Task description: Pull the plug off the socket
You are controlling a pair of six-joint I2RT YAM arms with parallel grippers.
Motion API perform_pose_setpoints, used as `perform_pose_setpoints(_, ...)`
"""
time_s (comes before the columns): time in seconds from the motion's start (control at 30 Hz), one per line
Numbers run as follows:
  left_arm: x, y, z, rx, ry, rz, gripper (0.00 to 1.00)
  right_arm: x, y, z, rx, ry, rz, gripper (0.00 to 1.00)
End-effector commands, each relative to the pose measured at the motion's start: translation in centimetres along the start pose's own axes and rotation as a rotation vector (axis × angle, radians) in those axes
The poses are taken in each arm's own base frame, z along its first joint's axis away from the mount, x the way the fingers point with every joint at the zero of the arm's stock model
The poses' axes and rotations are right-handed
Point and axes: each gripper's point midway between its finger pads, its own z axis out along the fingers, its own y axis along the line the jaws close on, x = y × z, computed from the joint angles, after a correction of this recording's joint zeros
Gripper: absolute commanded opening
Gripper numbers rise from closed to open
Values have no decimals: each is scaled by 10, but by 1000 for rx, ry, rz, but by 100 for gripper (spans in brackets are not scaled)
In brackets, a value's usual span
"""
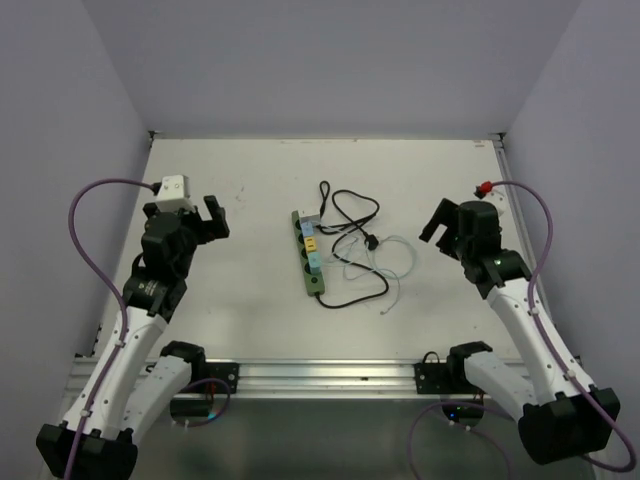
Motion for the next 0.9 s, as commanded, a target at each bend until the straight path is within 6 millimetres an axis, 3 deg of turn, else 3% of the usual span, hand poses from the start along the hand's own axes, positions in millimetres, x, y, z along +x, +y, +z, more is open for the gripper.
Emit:
perform_pose_setpoints(0.0, -18, -1, -6, -8, -40, -19, 100, -17, 20, -5, -53, -9, 47, 99)
perform_pose_setpoints(0.07, -15, 1, -6, -15, -29, -14, 100, -19, 24, -8, -84, -19, 26, 99)
perform_pose_setpoints(0.2, -12, 4, -7, -33, -32, -36, 100, -3, 29, -14, -187, -8, -54, 99)
perform_pose_setpoints(0.27, -10, 2, -6, -21, -28, -37, 100, 1, 42, -23, -301, -14, -113, 99)
perform_pose_setpoints(0.43, -13, -10, -8, 53, -42, -36, 100, -15, 52, -58, -411, -110, -163, 99)
perform_pose_setpoints(0.53, -11, -20, -7, 104, -27, -33, 100, -10, 75, -85, -592, -110, -180, 99)
perform_pose_setpoints(0.87, -18, -34, -2, 174, -12, 11, 100, 35, 107, -104, -830, 18, -277, 99)
